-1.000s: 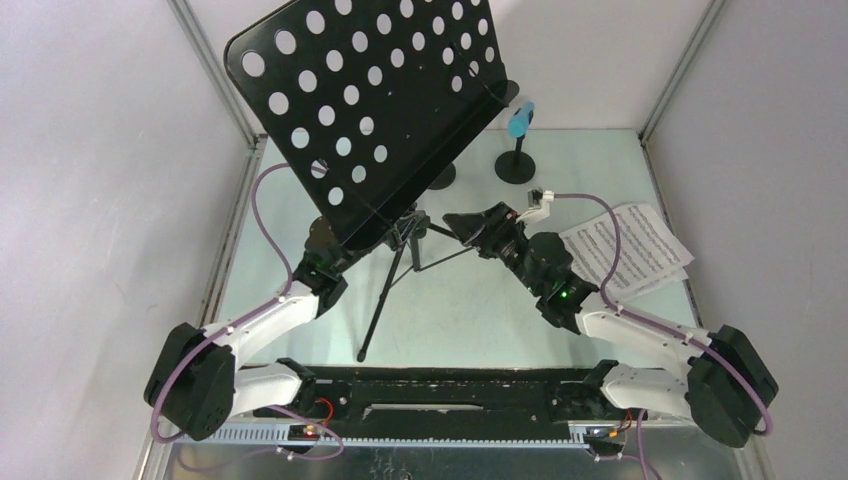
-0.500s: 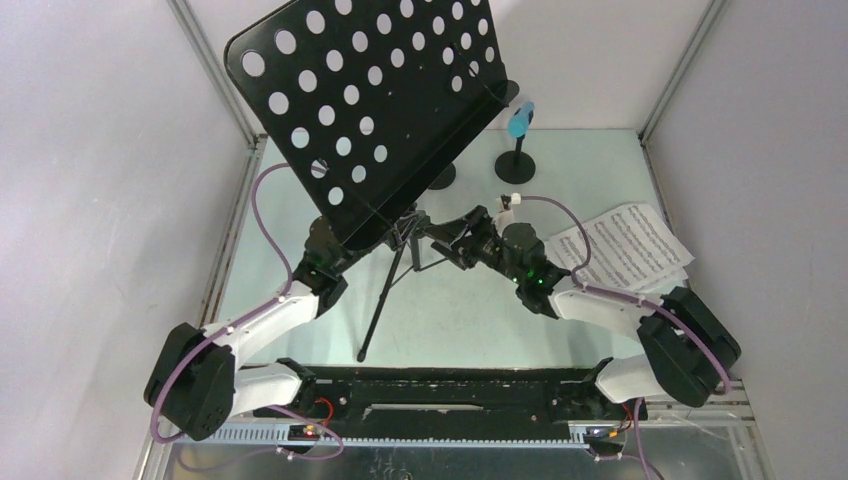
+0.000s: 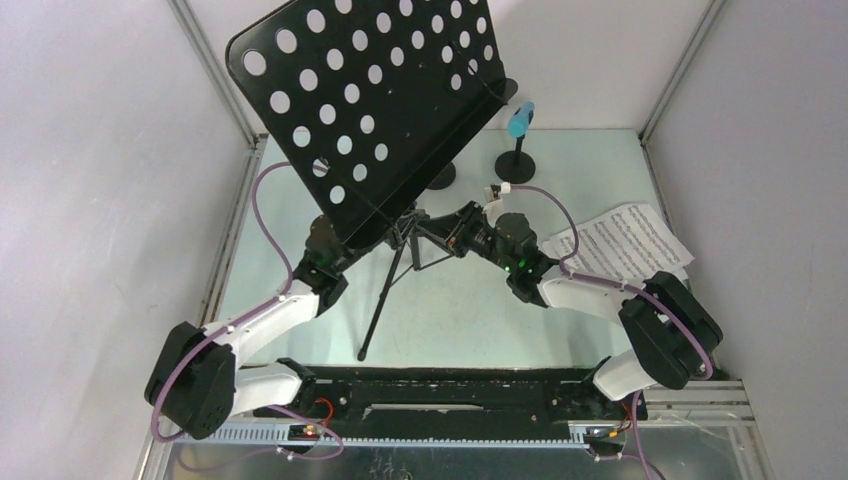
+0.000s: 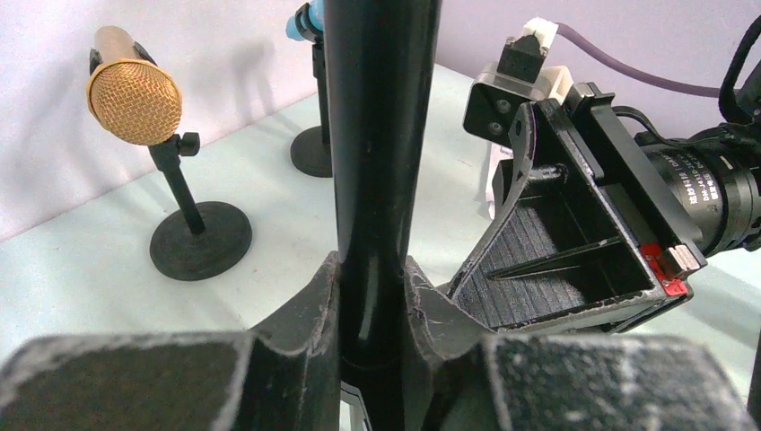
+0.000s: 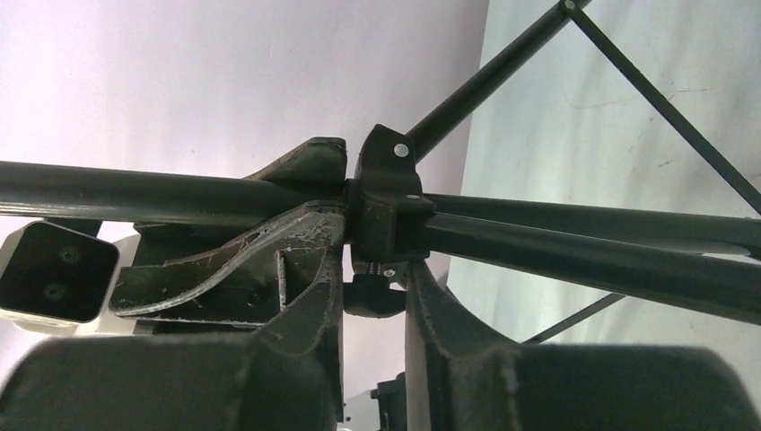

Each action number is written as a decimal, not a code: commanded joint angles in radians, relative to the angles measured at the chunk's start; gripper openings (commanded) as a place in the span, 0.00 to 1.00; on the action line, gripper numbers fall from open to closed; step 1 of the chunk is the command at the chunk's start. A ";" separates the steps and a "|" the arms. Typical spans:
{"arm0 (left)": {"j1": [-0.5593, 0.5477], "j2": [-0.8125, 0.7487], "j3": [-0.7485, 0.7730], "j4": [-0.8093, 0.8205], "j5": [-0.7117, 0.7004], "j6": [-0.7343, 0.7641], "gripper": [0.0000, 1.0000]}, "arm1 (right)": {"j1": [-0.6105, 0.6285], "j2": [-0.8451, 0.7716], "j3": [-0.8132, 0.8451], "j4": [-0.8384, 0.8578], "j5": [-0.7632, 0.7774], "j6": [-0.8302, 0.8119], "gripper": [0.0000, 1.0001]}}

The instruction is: Pack up the instrument practice props

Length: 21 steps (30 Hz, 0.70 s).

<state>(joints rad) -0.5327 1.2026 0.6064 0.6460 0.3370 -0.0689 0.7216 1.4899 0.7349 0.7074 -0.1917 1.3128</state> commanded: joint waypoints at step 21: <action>-0.052 0.072 -0.019 -0.277 0.080 -0.010 0.01 | 0.238 -0.096 0.216 -0.426 0.132 -1.164 0.05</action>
<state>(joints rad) -0.5327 1.2133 0.6186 0.6373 0.3130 -0.0597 0.8337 1.4086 0.9100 0.3771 -0.0399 0.4442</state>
